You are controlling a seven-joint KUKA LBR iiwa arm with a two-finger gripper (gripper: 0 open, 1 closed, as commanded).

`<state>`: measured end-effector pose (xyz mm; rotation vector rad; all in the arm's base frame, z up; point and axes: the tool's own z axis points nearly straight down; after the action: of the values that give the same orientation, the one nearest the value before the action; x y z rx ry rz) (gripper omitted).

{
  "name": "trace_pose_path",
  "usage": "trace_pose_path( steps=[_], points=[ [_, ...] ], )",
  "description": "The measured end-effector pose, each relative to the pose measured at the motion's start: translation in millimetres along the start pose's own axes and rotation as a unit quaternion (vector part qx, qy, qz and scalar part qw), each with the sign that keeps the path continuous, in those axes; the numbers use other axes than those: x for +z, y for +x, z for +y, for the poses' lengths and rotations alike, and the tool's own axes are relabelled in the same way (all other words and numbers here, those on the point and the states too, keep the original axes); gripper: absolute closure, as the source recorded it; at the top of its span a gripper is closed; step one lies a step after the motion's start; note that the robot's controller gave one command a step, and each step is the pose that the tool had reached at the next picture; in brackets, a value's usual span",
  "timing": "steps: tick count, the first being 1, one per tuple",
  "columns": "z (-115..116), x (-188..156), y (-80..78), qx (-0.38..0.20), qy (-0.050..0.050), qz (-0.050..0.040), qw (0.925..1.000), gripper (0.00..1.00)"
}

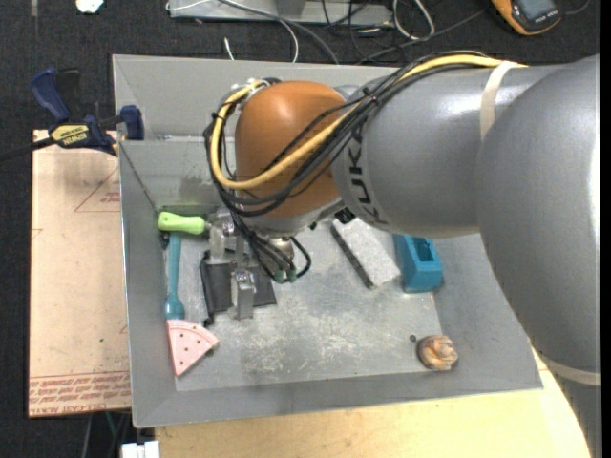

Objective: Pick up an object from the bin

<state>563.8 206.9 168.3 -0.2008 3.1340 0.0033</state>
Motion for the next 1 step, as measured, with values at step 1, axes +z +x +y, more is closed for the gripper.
trace_pose_path(
  steps=[1],
  points=[
    [-29.5, -19.1, -8.7, -0.070, -0.001, -0.0043, 0.9975, 0.00]
  ],
)
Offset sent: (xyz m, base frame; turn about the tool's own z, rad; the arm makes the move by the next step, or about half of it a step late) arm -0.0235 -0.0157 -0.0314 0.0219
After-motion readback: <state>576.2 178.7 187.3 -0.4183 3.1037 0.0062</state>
